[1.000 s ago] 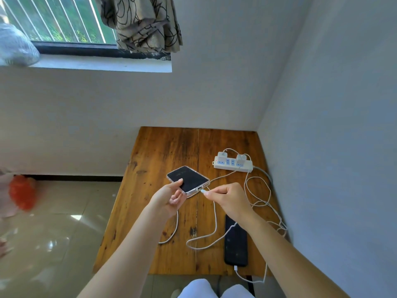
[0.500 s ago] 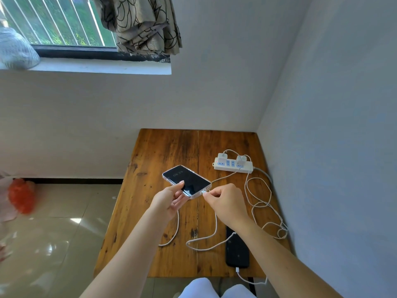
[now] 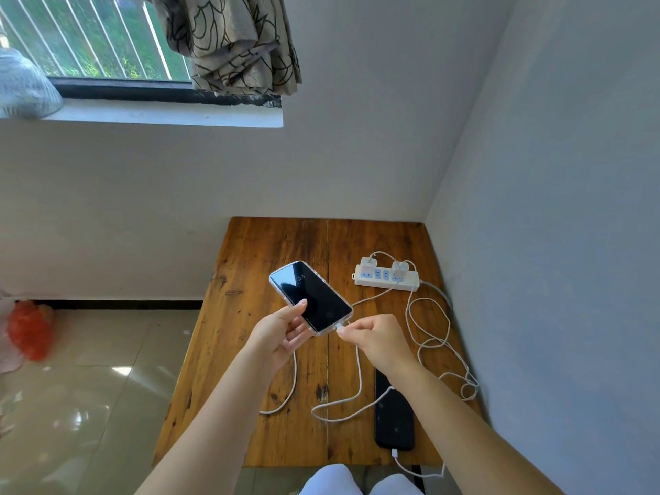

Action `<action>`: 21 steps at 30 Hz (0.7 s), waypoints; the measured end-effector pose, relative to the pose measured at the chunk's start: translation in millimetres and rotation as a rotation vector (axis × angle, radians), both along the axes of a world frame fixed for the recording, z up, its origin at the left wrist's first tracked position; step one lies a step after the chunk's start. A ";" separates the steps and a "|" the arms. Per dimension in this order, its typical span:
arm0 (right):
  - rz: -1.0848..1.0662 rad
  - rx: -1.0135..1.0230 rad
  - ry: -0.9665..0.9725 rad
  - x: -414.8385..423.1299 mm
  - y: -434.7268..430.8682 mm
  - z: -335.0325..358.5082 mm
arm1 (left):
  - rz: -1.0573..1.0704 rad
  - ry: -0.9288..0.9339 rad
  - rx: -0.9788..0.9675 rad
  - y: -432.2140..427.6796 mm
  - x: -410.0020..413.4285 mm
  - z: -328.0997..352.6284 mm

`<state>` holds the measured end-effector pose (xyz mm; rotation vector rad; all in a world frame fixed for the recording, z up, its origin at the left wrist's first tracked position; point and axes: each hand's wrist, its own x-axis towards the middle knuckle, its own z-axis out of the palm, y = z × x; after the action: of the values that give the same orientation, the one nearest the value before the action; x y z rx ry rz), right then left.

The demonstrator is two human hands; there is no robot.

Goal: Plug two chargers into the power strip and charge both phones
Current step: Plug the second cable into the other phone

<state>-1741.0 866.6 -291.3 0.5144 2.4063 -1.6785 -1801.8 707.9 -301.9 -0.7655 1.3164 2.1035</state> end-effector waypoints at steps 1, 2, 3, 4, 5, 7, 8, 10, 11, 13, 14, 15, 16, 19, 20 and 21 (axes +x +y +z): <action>0.013 -0.034 -0.026 1.1 1.7 -1.8 | -0.012 0.016 0.017 -1.6 0.5 -1.0; 0.023 -0.045 -0.040 2.2 2.7 -4.2 | -0.022 0.028 0.027 -3.0 1.1 -2.3; 0.026 -0.045 -0.045 3.2 3.3 -6.6 | -0.032 0.036 0.032 -4.0 1.5 -3.4; 0.023 -0.043 -0.047 4.0 3.4 -8.5 | -0.043 0.040 0.035 -4.6 2.0 -4.4; 0.018 -0.042 -0.047 4.8 3.4 -10.3 | -0.052 0.042 0.036 -5.0 2.4 -5.4; 0.017 -0.047 -0.047 5.3 3.1 -12.6 | -0.063 0.039 0.043 -6.3 2.9 -7.4; 0.018 -0.050 -0.048 5.0 3.2 -13.0 | -0.064 0.035 0.051 -7.1 2.8 -8.7; 0.022 -0.049 -0.049 3.5 3.8 -13.5 | -0.065 0.025 0.072 -9.0 2.3 -10.7; 0.024 -0.045 -0.050 2.7 4.2 -13.9 | -0.066 0.020 0.081 -9.5 2.1 -11.4; 0.024 -0.040 -0.052 1.8 4.4 -15.1 | -0.067 0.013 0.085 -9.7 1.8 -12.8; 0.022 -0.043 -0.053 1.9 4.4 -15.7 | -0.068 0.011 0.081 -9.6 1.8 -13.4; 0.019 -0.050 -0.055 2.0 4.6 -16.4 | -0.070 0.010 0.078 -9.4 1.7 -14.0; 0.018 -0.055 -0.056 2.2 4.8 -17.1 | -0.072 0.009 0.076 -9.2 1.6 -14.5; 0.030 -0.049 -0.059 2.3 5.6 -18.6 | -0.077 0.011 0.074 -9.7 0.7 -16.1; 0.034 -0.048 -0.060 2.1 5.8 -18.9 | -0.078 0.010 0.073 -9.8 0.4 -16.6; 0.036 -0.048 -0.062 1.9 5.9 -19.1 | -0.079 0.009 0.074 -10.0 0.2 -17.0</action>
<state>-1739.1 872.5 -310.5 0.5061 2.3125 -1.6753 -1801.6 697.9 -318.9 -0.6635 1.2451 2.0829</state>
